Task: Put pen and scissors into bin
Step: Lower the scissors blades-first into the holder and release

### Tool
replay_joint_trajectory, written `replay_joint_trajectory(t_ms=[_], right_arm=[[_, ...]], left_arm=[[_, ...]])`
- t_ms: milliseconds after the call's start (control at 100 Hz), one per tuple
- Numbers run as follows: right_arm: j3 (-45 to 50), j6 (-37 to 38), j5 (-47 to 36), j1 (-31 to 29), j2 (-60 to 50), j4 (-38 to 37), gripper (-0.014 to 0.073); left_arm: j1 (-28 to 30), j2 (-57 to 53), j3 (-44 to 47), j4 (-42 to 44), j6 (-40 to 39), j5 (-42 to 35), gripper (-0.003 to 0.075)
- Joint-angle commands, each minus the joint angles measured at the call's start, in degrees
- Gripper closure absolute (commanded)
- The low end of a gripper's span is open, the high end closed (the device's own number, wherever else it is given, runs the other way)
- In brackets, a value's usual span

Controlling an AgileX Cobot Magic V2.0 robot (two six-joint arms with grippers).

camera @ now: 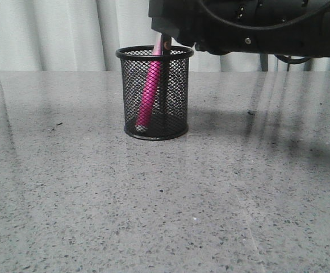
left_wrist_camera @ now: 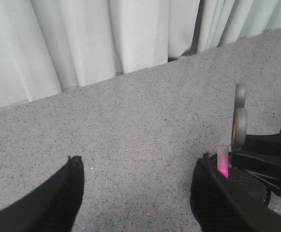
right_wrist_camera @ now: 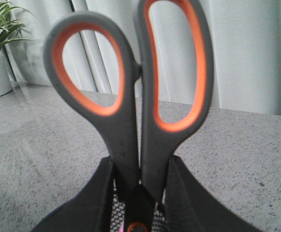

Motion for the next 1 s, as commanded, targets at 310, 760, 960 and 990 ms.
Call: replay_joint_trajectory(t_ms=[310,760,960,990], right_arm=[[3.19,-0.04,-11.42,0.06,-1.94,-0.88,0.0438],[3.19,-0.04,-13.16,-0.44,-1.94,-0.88,0.0335],[3.24,-0.04,-16.87,-0.7,-2.14,-0.88,0.0335],[3.33,-0.04,-17.15,-0.7,-2.31,-0.88,0.0337]], left_arm=[[0.07,-1.51,-1.68,-2.17,0.07,-3.17,0.028],[0.07,-1.51,-1.68,-2.17,0.07,-2.77,0.028],[0.07,-1.51,-1.68,-2.17,0.41,-2.62,0.0281],[0.07,-1.51,-1.68,-2.17,0.5,-2.62,0.0281]])
